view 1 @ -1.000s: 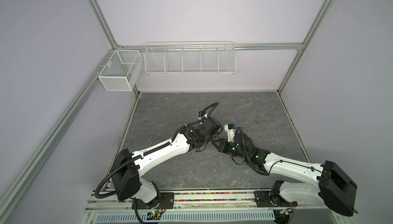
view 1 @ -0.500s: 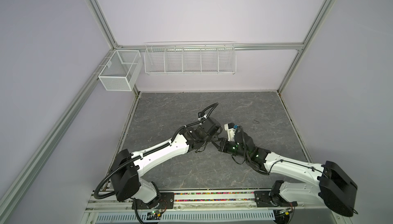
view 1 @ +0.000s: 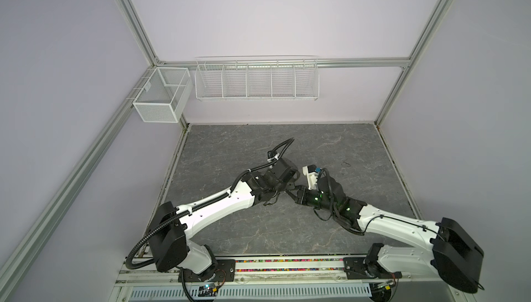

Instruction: Unlock with the key

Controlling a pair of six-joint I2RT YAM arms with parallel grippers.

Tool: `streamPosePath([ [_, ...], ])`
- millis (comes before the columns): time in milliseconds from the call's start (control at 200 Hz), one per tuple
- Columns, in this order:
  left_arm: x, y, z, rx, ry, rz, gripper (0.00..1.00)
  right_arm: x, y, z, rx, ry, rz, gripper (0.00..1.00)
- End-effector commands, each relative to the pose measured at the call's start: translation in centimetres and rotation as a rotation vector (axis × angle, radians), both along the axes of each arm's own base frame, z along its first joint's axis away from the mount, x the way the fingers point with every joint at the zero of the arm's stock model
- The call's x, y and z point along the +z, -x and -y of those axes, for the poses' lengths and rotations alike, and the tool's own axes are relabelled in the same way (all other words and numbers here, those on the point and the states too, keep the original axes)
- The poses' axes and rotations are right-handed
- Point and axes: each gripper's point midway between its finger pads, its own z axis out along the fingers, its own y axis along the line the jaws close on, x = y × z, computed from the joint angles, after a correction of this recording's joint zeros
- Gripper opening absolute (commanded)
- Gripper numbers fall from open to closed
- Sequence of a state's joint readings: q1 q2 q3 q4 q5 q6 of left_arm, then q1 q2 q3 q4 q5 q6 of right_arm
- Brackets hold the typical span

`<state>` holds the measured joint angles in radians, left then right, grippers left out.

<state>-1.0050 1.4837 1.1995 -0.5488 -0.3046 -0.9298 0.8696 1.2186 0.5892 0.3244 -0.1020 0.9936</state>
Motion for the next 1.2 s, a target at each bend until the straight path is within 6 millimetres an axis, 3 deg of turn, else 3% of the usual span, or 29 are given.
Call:
streamPosePath([
  [0,0.2,0.0,-0.2,-0.007,0.001,0.008,0.0,1.5,-0.5,0.2,-0.008,-0.044,0.028,0.06],
  [535,1.5,-0.4,-0.9,0.028,0.054,0.042,0.0,0.7,0.9,-0.6,0.071,-0.012,0.039,0.06],
  [665,1.6,-0.3,-1.0,0.027,0.059,0.043,0.0,0.1,0.6,-0.2,0.051,-0.002,0.032,0.06],
  [850,1.1,-0.2,-0.9,0.023,0.052,0.031,0.0,1.2,0.0,-0.3,0.055,-0.018,0.051,0.06],
  [1199,1.3,-0.2,-0.6,0.005,0.072,0.03,0.0,1.1,-0.3,-0.5,0.051,-0.034,0.035,0.06],
])
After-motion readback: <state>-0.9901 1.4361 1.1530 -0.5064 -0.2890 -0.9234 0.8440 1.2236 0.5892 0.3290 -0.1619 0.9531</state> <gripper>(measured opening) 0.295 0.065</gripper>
